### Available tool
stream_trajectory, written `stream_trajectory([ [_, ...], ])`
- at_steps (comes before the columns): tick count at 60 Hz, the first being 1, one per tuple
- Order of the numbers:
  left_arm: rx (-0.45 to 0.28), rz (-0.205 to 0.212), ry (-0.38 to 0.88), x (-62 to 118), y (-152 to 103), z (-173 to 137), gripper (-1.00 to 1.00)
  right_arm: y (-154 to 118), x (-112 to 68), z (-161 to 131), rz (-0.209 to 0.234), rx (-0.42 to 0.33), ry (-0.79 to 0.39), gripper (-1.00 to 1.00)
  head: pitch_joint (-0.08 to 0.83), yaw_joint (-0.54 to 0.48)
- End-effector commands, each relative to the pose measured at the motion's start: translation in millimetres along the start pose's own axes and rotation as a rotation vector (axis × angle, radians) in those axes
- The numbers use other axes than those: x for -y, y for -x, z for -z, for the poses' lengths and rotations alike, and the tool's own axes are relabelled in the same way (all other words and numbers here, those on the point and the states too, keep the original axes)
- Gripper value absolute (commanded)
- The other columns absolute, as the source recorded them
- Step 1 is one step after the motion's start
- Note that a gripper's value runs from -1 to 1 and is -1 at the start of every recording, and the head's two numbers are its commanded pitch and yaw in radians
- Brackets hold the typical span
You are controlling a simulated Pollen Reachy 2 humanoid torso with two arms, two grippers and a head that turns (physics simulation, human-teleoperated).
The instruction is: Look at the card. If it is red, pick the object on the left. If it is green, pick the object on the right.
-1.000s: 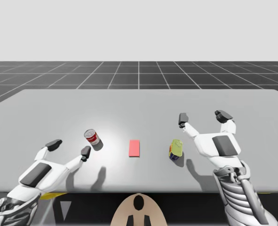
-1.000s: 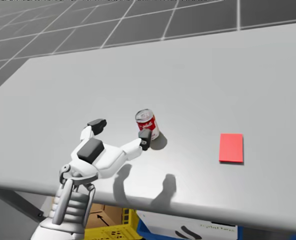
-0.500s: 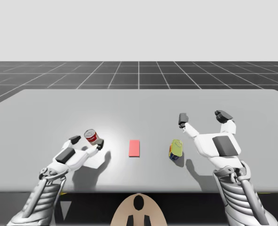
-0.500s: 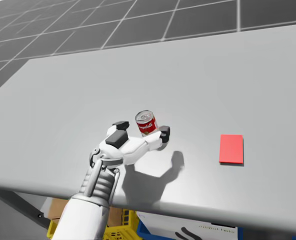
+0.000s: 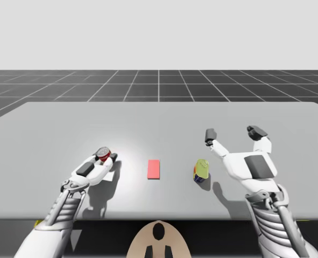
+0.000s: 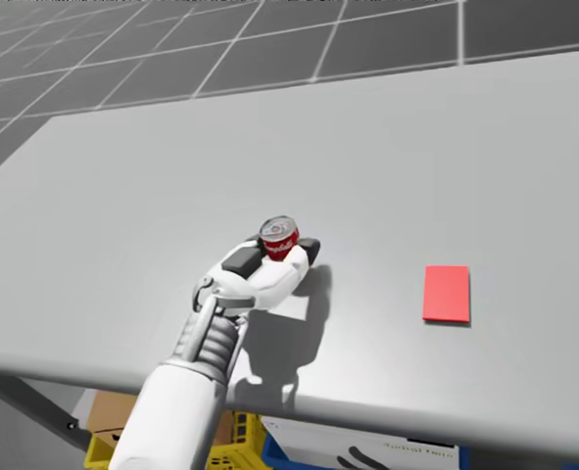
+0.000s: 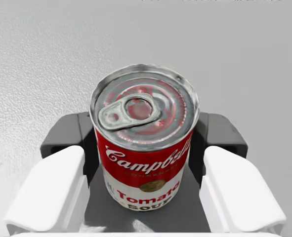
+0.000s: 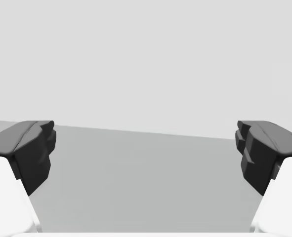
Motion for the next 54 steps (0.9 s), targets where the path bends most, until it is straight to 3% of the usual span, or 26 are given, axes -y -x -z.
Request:
stream_trajectory([
  [1, -0.016, 0.024, 0.008, 4.9, 7, 2, 1.00, -2, 1.3, 0, 0.013, 0.005, 0.010, -1.00, 0.623, 0.36],
  [9, -0.012, 0.034, 0.004, 5.7, 8, 2, 1.00, -2, 0.7, -1, 0.015, 0.003, 0.006, -1.00, 0.580, 0.36],
  [24, -0.008, 0.042, 0.010, 7.1, 8, 0, 1.00, 0, -0.3, -1, 0.014, -0.005, 0.005, -1.00, 0.371, 0.36],
  [34, 0.002, 0.031, 0.023, 6.5, 0, -5, 1.00, 1, 0.1, 0, 0.010, -0.006, 0.004, -1.00, 0.346, 0.37],
  [45, 0.088, 0.034, 0.034, 6.0, -40, -29, 1.00, 2, 0.2, 1, 0.002, -0.012, 0.007, -1.00, 0.331, 0.36],
  [54, 0.199, 0.060, 0.039, 9.3, -84, -57, 1.00, 3, 0.9, 1, -0.012, -0.013, -0.002, -1.00, 0.324, 0.36],
])
